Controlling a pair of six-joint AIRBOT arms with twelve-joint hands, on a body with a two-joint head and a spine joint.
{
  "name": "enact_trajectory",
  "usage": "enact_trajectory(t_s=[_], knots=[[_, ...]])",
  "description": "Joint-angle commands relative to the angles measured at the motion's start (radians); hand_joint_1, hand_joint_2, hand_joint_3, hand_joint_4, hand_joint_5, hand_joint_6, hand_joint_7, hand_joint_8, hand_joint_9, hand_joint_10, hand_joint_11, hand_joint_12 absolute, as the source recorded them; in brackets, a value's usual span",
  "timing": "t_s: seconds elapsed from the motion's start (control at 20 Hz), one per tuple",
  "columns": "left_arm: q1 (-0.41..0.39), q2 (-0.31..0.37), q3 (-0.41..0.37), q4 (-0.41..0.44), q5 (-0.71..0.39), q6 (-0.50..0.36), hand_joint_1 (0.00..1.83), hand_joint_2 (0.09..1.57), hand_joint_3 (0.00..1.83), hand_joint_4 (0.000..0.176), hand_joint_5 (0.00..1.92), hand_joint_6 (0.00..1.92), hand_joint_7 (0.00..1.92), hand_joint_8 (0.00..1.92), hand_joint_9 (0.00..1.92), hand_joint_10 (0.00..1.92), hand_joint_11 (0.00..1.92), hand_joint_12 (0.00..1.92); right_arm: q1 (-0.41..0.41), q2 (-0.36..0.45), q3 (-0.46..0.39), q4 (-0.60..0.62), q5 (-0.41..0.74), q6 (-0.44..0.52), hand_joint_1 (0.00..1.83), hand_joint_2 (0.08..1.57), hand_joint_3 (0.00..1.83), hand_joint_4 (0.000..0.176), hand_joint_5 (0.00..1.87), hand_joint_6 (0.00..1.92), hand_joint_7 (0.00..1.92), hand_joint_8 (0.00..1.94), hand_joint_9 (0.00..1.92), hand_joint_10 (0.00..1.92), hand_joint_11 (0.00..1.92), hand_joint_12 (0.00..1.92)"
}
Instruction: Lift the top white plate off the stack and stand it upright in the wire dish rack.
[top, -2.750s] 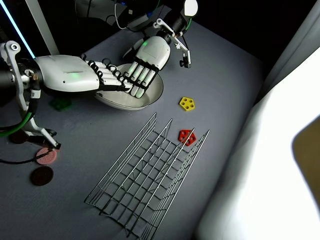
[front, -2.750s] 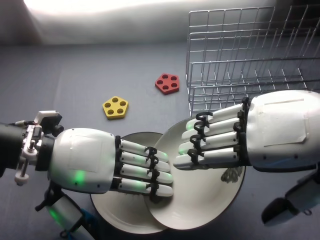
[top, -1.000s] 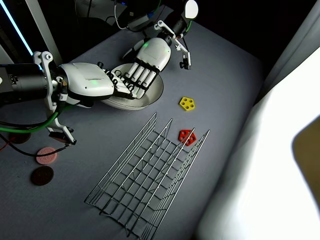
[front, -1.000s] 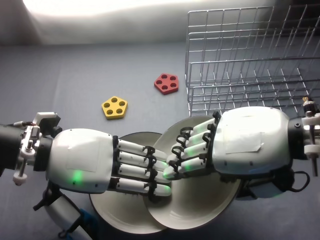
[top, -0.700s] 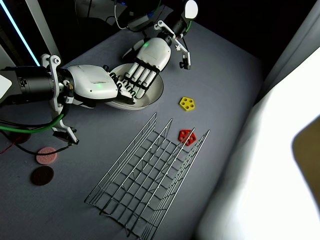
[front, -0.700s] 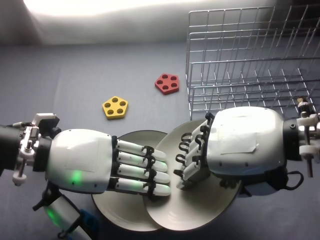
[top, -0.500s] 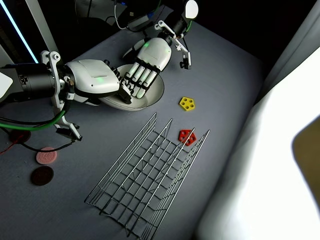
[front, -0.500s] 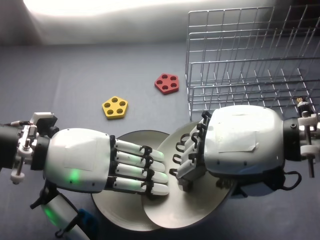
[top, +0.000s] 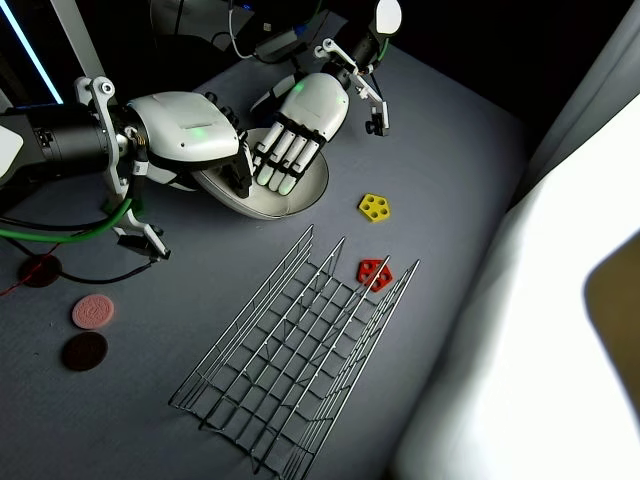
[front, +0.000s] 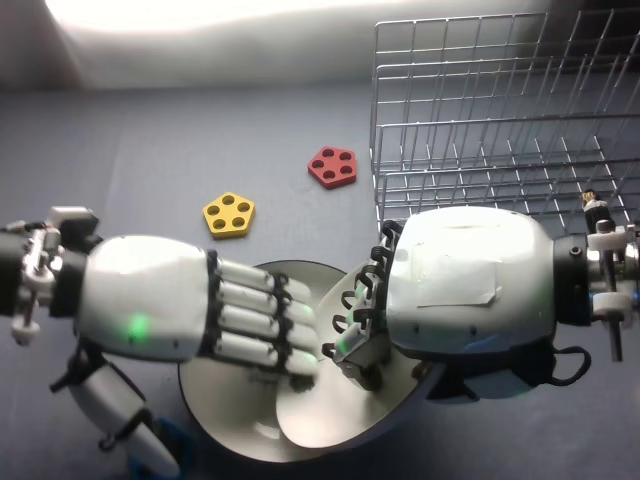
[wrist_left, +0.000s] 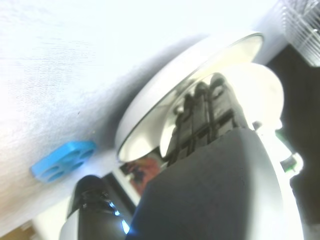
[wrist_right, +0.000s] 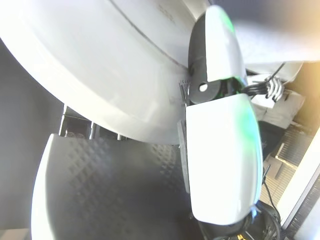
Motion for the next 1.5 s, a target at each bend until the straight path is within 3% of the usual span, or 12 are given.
enact_trajectory(t_s=[0.0,0.3,0.4,0.7,0.85,1.15,1.25,1.45], knots=[[-0.025,0.016,0.009,-0.096,-0.056,-0.006,0.06,1.00,0.00,0.000,0.08,0.01,0.12,0.01,0.12,0.01,0.09,0.01,0.009,0.015,-0.008,0.032,0.044,0.009,1.49,1.07,0.00,0.000,0.93,1.03,1.03,0.69,1.05,0.79,1.01,1.31],[-0.038,0.039,0.050,-0.156,-0.096,-0.035,0.04,1.01,0.00,0.000,0.07,0.00,0.11,0.00,0.11,0.00,0.08,0.01,0.055,0.020,-0.015,0.050,0.047,0.080,1.49,1.05,0.00,0.000,0.98,0.98,1.07,0.59,1.07,0.75,1.03,1.29],[-0.045,0.044,0.066,-0.175,-0.111,-0.043,0.02,1.01,0.00,0.000,0.07,0.00,0.10,0.00,0.10,0.00,0.09,0.01,0.069,0.021,-0.018,0.050,0.053,0.101,1.50,1.04,0.00,0.000,1.00,0.91,1.11,0.51,1.14,0.67,1.06,1.26],[-0.052,0.056,0.107,-0.201,-0.126,-0.050,0.02,1.01,0.00,0.000,0.08,0.00,0.12,0.00,0.11,0.00,0.10,0.01,0.126,0.034,-0.019,0.050,0.114,0.190,1.49,1.05,0.00,0.000,1.00,0.95,1.07,0.58,1.09,0.72,1.02,1.31],[-0.052,0.057,0.143,-0.210,-0.137,-0.063,0.06,1.01,0.00,0.000,0.08,0.00,0.11,0.00,0.12,0.00,0.10,0.01,0.139,0.037,-0.016,0.051,0.140,0.216,1.50,1.05,0.00,0.000,1.01,0.93,1.05,0.63,1.13,0.65,1.01,1.29],[-0.047,0.058,0.226,-0.214,-0.177,-0.075,0.04,1.01,0.00,0.000,0.08,0.00,0.12,0.00,0.12,0.00,0.10,0.01,0.151,0.037,0.002,0.110,0.213,0.240,1.50,1.04,0.00,0.000,1.01,0.92,1.10,0.56,1.12,0.67,1.02,1.28],[-0.038,0.058,0.275,-0.214,-0.211,-0.083,0.05,1.00,0.00,0.000,0.09,0.00,0.11,0.00,0.12,0.00,0.11,0.01,0.158,0.037,0.017,0.123,0.251,0.265,1.49,1.06,0.00,0.000,0.98,0.98,1.06,0.59,1.05,0.79,0.99,1.34],[-0.017,0.061,0.341,-0.214,-0.260,-0.093,0.05,1.01,0.00,0.000,0.08,0.00,0.10,0.00,0.10,0.00,0.10,0.01,0.168,0.037,0.050,0.134,0.337,0.373,1.49,1.07,0.00,0.000,0.94,1.02,1.05,0.65,1.04,0.82,0.97,1.37]])
